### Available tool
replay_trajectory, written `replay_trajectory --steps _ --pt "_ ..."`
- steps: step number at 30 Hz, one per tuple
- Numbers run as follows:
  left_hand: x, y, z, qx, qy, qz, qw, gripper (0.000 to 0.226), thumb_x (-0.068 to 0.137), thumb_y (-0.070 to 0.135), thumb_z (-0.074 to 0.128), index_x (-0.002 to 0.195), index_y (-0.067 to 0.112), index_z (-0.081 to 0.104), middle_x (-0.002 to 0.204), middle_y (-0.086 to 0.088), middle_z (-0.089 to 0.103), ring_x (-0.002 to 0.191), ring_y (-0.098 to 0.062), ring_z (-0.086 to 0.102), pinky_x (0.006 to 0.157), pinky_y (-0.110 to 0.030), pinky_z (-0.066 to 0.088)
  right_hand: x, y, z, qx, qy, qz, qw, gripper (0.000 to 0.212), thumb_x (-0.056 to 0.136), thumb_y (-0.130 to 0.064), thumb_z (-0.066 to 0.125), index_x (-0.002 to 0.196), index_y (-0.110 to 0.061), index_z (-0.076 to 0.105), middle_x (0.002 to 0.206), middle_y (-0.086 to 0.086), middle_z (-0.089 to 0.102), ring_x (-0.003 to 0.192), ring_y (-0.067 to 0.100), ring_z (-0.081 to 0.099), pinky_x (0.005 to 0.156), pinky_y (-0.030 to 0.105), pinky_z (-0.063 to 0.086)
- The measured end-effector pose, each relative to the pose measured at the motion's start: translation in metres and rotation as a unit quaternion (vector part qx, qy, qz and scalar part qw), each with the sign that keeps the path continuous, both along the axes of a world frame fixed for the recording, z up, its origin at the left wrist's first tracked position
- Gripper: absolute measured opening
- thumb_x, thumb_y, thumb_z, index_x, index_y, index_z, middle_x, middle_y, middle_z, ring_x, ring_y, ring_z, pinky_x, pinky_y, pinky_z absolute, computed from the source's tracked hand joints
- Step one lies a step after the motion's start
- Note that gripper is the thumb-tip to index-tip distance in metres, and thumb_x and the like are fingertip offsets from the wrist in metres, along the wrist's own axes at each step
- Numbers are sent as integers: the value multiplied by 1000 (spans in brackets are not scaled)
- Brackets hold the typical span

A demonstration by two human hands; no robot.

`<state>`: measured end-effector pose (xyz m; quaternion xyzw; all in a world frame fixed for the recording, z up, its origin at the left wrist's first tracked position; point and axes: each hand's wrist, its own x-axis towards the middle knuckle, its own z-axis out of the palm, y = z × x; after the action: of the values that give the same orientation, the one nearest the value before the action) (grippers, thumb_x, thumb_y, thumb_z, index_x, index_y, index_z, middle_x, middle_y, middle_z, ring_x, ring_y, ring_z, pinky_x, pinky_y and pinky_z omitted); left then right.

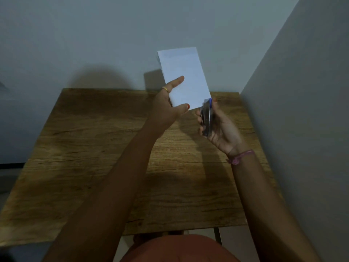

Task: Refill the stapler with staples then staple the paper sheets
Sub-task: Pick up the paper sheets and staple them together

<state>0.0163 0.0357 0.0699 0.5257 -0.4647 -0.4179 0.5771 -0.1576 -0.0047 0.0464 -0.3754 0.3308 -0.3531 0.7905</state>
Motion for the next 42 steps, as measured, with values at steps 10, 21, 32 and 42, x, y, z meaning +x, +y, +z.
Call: replay_trajectory --steps 10,21,32,42 --pt "-10 -10 26 -43 -100 -25 994 68 81 -6 65 141 17 42 135 -1 54 105 -20 59 95 -46 50 0 -13 25 30 -51 -32 998 33 78 -41 70 99 -16 65 92 3 63 83 13 62 64 25 53" --pt "-13 -12 32 -75 -118 -10 990 67 81 -7 65 141 12 43 139 -5 50 117 -13 55 96 -22 49 3 -10 33 34 -35 -51 997 31 71 -39 74 92 -16 69 86 0 66 79 11 64 62 23 52" --pt "-17 -11 30 -95 -104 -20 990 79 79 -6 67 147 12 31 149 -6 39 135 -18 42 109 -37 40 5 -9 37 30 -19 -56 998 20 81 -36 71 84 -17 72 78 1 68 71 9 64 58 22 50" --pt "-45 -8 15 -46 96 35 994 51 68 11 85 115 5 64 104 -6 73 95 -15 71 78 -25 56 8 -9 34 34 -20 -69 997 20 82 -27 69 95 -13 66 86 2 65 75 11 62 57 21 52"
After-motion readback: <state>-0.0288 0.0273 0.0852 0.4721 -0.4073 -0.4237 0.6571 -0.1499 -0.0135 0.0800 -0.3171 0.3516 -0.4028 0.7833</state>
